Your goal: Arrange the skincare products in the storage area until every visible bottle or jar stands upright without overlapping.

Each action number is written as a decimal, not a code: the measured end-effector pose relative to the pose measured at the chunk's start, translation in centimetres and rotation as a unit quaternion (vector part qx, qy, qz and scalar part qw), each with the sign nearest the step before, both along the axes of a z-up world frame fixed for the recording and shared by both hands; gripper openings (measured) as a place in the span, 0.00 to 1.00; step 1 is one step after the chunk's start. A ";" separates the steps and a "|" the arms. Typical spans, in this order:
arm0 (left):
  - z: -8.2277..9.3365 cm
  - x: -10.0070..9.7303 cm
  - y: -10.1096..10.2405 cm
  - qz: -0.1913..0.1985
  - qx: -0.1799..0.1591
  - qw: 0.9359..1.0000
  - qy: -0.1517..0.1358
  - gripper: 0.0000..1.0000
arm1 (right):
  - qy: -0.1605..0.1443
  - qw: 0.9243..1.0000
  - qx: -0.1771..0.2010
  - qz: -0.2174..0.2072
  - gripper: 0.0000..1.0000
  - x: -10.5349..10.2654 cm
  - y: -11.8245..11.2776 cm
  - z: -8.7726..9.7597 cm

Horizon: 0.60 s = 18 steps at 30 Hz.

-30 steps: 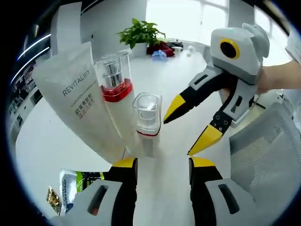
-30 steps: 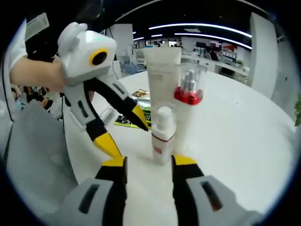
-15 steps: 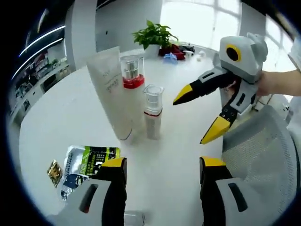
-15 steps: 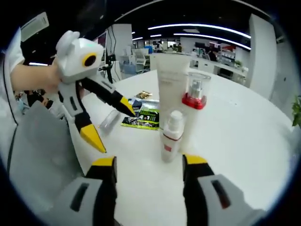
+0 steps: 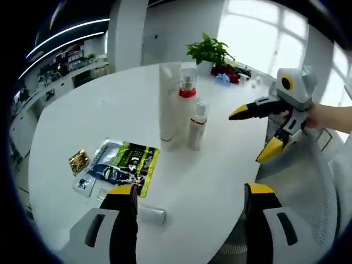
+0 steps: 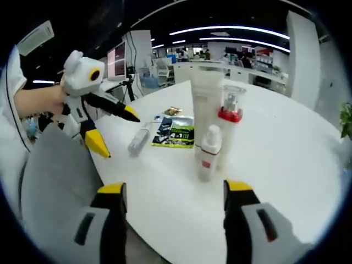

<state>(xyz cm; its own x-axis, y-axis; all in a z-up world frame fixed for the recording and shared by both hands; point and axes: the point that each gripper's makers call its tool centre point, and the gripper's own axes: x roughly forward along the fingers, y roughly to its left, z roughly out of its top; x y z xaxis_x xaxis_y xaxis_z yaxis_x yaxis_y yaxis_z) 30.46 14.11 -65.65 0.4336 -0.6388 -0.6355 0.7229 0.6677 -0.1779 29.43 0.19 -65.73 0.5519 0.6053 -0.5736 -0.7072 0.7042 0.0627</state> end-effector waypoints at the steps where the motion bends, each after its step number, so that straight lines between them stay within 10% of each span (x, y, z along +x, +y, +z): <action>1: 0.1 -0.1 0.3 0.006 -0.003 1.000 0.001 0.79 | 0.002 1.000 0.004 -0.003 0.75 -0.2 -0.1 0.1; 18: 1.5 -2.4 4.7 0.086 -0.026 0.996 0.009 0.94 | 0.006 0.999 0.026 -0.039 0.85 -2.2 -1.7 0.9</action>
